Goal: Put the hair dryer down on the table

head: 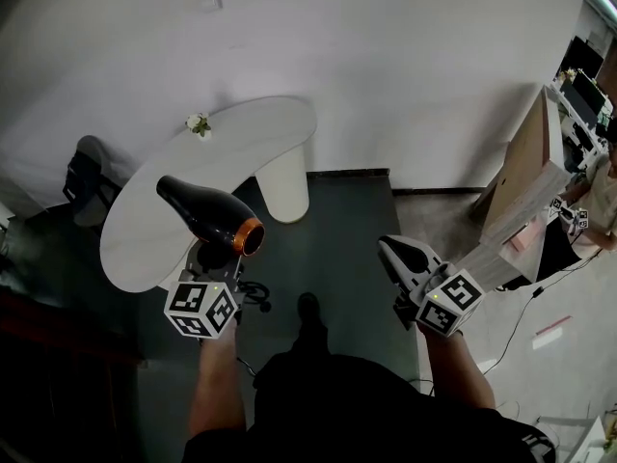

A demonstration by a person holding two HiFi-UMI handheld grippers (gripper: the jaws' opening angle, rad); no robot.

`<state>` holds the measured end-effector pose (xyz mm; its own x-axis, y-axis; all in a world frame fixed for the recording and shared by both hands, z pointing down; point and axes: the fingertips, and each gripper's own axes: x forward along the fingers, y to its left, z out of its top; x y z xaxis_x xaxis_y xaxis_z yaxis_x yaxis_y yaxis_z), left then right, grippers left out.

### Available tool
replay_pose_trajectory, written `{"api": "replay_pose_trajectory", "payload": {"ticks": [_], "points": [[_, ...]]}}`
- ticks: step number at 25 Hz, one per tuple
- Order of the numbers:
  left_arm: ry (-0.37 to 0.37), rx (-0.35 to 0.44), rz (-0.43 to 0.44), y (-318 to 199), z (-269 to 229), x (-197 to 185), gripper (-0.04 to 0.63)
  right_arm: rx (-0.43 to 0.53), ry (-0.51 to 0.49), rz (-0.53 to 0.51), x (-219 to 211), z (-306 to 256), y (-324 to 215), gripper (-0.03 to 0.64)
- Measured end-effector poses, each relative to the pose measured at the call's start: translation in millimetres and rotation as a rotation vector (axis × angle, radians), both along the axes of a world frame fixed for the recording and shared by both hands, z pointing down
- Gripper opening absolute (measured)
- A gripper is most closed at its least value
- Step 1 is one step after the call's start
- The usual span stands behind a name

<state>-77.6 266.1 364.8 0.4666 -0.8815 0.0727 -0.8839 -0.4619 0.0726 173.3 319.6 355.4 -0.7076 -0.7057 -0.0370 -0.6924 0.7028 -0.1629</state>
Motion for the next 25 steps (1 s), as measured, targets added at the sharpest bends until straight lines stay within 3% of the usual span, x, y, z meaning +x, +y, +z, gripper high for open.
{"api": "replay_pose_trajectory", "payload": {"ticks": [6, 16, 25], "points": [[0.031, -0.009, 0.029, -79.2, 15.9, -8.5, 0.175, -0.024, 0.067, -0.003, -15.5, 15.0, -73.6, 0.012], [0.056, -0.019, 0.09, -225.9, 25.5, -35.5, 0.175, -0.084, 0.097, 0.004, -63.2, 17.8, -220.8, 0.012], [0.085, -0.002, 0.092, -291.5, 15.1, -73.0, 0.175, -0.053, 0.123, -0.009, -112.9, 1.4, -295.5, 0.012]]}}
